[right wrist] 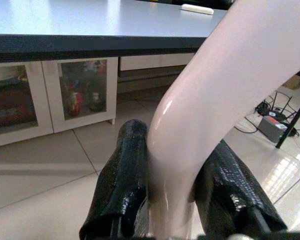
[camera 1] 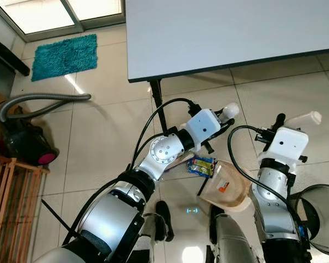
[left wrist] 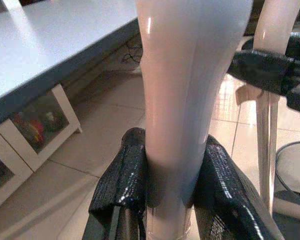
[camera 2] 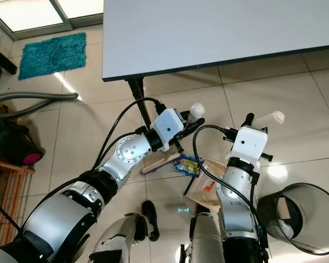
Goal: Sweep floor
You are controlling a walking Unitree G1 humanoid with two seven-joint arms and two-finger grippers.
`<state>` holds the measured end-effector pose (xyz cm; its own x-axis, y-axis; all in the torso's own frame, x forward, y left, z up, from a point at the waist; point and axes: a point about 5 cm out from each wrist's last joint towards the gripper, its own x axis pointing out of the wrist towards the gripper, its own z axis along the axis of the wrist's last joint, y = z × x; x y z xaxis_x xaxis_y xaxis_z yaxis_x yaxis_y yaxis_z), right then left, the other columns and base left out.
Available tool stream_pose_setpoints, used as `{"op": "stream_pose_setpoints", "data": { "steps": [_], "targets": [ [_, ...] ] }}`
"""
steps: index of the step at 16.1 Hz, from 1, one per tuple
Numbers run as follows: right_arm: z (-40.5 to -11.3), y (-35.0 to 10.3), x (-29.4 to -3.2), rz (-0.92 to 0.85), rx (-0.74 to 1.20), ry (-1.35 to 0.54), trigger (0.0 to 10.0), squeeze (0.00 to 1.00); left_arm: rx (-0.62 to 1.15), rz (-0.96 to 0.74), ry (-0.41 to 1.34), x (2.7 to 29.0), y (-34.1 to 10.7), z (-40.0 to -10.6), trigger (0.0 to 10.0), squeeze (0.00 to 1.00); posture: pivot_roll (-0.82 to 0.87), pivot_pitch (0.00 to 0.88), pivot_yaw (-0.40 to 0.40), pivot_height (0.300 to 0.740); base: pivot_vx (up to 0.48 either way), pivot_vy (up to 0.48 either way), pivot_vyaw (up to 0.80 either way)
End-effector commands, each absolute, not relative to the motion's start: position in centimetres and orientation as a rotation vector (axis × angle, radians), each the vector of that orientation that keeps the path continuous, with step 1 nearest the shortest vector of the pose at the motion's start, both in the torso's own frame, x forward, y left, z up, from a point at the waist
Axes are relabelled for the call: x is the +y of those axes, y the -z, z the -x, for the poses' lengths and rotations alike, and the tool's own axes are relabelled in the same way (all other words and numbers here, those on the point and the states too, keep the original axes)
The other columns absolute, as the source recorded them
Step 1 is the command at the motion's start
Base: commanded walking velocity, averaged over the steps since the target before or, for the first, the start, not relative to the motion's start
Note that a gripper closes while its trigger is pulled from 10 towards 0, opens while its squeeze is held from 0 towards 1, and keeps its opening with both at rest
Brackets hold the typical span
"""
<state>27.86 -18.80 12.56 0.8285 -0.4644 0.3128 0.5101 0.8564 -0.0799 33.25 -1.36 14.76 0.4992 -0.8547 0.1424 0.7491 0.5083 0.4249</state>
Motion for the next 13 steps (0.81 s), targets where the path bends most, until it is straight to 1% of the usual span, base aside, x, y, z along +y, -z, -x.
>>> {"op": "stream_pose_setpoints", "data": {
  "steps": [1, 3, 4, 11, 12, 13],
  "targets": [
    [-27.1, -10.1, -18.6, 0.175, -0.157, 0.511, 10.0, 0.0, -0.335, -0.291, 1.073, -3.7, -14.1, -31.8, 10.0, 0.0, -0.09, 0.383, 0.198, 0.74, 0.0, 0.0, 0.0],
    [-27.0, -10.1, -18.6, 0.175, -0.155, 0.512, 10.0, 0.0, -0.337, -0.263, 1.093, -4.2, -14.2, -31.5, 10.0, 0.0, -0.09, 0.381, 0.197, 0.74, 0.0, 0.0, 0.0],
    [-27.0, -10.1, -18.6, 0.176, -0.153, 0.511, 10.0, 0.0, -0.356, -0.213, 1.133, -5.1, -14.6, -31.0, 10.0, 0.0, -0.1, 0.38, 0.198, 0.74, 0.0, 0.0, 0.0],
    [-26.6, -10.2, -18.9, 0.183, -0.15, 0.514, 10.0, 0.0, -0.481, -0.154, 1.268, -7.8, -16.2, -28.9, 10.0, 0.0, -0.11, 0.373, 0.203, 0.74, 0.0, 0.0, 0.0],
    [-26.6, -10.2, -18.9, 0.183, -0.15, 0.516, 10.0, 0.0, -0.499, -0.132, 1.284, -8.3, -16.4, -28.5, 10.0, 0.0, -0.11, 0.371, 0.203, 0.74, 0.0, 0.0, 0.0],
    [-26.5, -10.2, -19.0, 0.18, -0.15, 0.523, 10.0, 0.0, -0.506, -0.041, 1.269, -9.3, -17.2, -28.1, 10.0, 0.0, -0.12, 0.371, 0.205, 0.74, 0.0, 0.0, 0.0]
  ]
}}
